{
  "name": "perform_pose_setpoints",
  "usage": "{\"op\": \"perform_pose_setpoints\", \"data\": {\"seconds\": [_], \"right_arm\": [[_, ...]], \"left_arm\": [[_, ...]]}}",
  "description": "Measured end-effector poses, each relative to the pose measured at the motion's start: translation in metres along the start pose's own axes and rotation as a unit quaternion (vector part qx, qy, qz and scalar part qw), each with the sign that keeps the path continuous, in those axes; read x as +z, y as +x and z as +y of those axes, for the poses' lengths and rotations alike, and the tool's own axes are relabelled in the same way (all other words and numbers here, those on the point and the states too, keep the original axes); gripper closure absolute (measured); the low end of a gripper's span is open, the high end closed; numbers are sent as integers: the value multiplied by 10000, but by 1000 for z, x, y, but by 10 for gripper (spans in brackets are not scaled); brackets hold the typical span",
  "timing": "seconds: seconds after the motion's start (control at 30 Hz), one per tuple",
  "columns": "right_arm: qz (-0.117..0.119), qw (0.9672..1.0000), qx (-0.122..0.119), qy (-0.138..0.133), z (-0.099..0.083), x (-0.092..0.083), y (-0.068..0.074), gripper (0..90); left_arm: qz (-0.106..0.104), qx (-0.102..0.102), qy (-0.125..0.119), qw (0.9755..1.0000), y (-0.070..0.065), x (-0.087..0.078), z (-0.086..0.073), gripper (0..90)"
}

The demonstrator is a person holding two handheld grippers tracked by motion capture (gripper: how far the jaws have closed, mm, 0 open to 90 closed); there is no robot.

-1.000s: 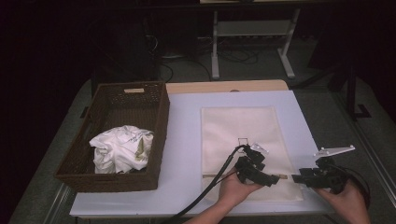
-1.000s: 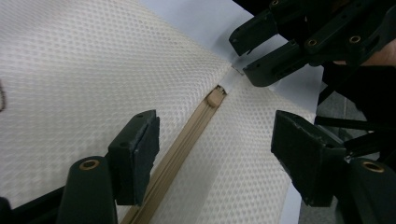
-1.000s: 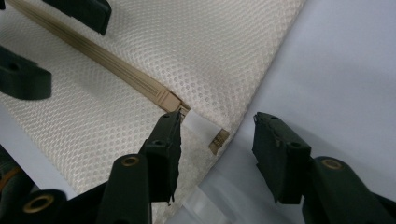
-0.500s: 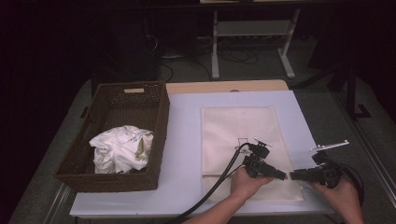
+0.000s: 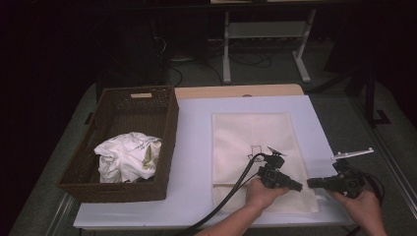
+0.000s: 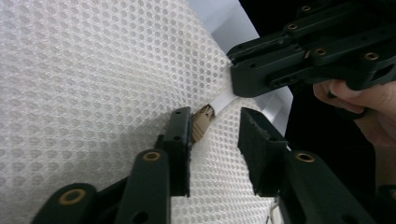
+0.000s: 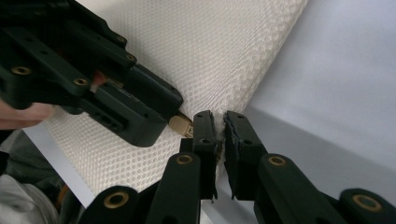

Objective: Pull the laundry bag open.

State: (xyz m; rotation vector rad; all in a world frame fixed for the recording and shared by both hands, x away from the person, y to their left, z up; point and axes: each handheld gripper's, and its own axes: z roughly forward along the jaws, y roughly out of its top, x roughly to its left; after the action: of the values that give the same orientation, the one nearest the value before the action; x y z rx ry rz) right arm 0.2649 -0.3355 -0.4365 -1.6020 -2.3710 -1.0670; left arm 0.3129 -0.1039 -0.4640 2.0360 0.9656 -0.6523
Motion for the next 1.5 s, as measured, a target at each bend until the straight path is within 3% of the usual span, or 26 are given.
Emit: {"op": "perform_pose_setpoints", "data": {"seconds": [0.13, 0.23, 0.43, 0.57, 0.7, 0.9, 1.13, 1.33, 1.5], "right_arm": [[52, 10000, 28, -77, 0, -2, 0, 830], [87, 9999, 38, -100, 0, -2, 0, 831], [125, 9998, 17, -163, 0, -4, 2, 833], [131, 9998, 35, -150, 0, -3, 1, 832], [153, 9997, 64, -168, -1, -4, 1, 823], [366, 9988, 306, -53, -4, 0, -5, 687], [400, 9986, 321, -144, -2, 4, -7, 808], [427, 9985, 298, -172, -2, 2, -8, 828], [439, 9984, 316, -140, -3, 2, -9, 834]], "left_arm": [[-176, 14, -54, 9998, 3, -3, -2, 712], [-194, -64, -31, 9998, 5, -2, -2, 694], [-460, -187, -36, 9988, 4, 7, -2, 713], [-401, -102, 26, 9991, 2, 11, -4, 738], [-153, 120, 44, 9998, 1, 10, -4, 818], [-41, 292, -141, 9995, 1, 5, -4, 868], [0, 294, -216, 9993, 3, 4, -2, 868], [81, 392, -306, 9987, 0, 1, -4, 870], [16, 368, -363, 9987, 1, -1, -7, 873]]}}
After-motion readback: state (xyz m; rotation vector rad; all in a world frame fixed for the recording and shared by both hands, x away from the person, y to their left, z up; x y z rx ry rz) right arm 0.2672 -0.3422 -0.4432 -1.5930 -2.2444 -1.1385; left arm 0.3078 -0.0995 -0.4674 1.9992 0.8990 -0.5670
